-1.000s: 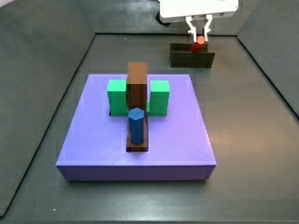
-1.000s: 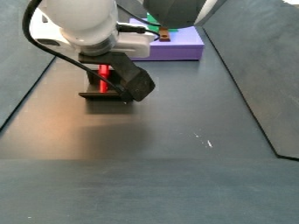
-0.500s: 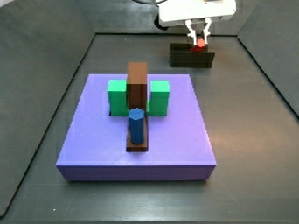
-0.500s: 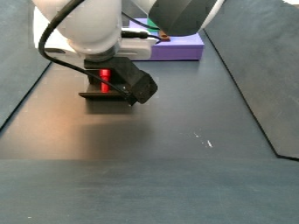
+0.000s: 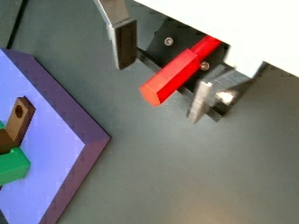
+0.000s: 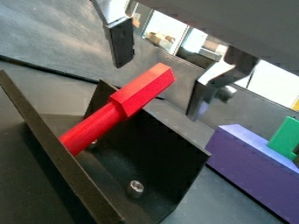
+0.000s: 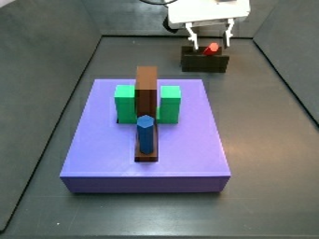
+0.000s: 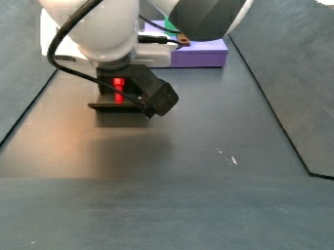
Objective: Pick up the red object. Move up. Place the red object on the fixture. Regrasp the red object. Move to above the board. Insert the red object.
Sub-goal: Regrasp the red object.
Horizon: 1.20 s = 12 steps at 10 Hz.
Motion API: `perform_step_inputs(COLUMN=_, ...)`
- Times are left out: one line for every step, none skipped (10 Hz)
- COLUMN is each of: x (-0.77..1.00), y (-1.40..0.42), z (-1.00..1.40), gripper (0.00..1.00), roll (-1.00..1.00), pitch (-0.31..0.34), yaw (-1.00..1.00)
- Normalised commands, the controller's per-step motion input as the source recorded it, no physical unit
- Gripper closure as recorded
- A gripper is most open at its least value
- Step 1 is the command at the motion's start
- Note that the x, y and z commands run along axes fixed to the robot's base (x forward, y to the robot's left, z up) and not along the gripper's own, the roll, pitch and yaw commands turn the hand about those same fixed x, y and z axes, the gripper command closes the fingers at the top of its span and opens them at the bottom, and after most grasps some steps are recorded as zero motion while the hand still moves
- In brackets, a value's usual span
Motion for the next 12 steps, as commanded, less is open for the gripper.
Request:
perform_step_inputs(x=-0.29, y=-0.17, z=0.43, gripper=0.00, roll=1.00, pitch=-0.017, yaw=-0.15)
perform_step_inputs(x=-0.19, y=-0.23, z=0.51, gripper=0.00, roll=1.00, pitch=0.000, yaw=-0.13)
perform_step_inputs(x=-0.20, y=-0.29, z=0.43, gripper=0.00, roll=1.00, pitch=0.000, yaw=-0.10)
perform_step_inputs(x=-0.16, y=-0.31, z=0.29, gripper=0.00, roll=1.00, pitch=0.000, yaw=-0.04)
perform_step_inputs(x=-0.05, y=-0.36, z=0.26, gripper=0.00, roll=1.00, pitch=0.000, yaw=0.00)
perform_step_inputs(x=0.00, y=-0.40, z=0.29, gripper=0.00, roll=1.00, pitch=0.000, yaw=0.00)
perform_step_inputs(x=0.12, y=-0.40, z=0.34, gripper=0.00, roll=1.00, pitch=0.000, yaw=0.00)
perform_step_inputs(x=0.16, y=-0.40, z=0.36, gripper=0.00, roll=1.00, pitch=0.000, yaw=0.00)
perform_step_inputs(x=0.18, y=-0.41, z=0.34, gripper=0.00, roll=1.00, pitch=0.000, yaw=0.00)
perform_step_inputs(x=0.22, y=-0.43, z=0.35, gripper=0.00, roll=1.00, pitch=0.000, yaw=0.00)
perform_step_inputs(x=0.38, y=-0.36, z=0.37, gripper=0.00, roll=1.00, pitch=0.000, yaw=0.03)
perform_step_inputs(x=0.53, y=-0.10, z=0.19, gripper=0.00, roll=1.00, pitch=-0.020, yaw=0.13)
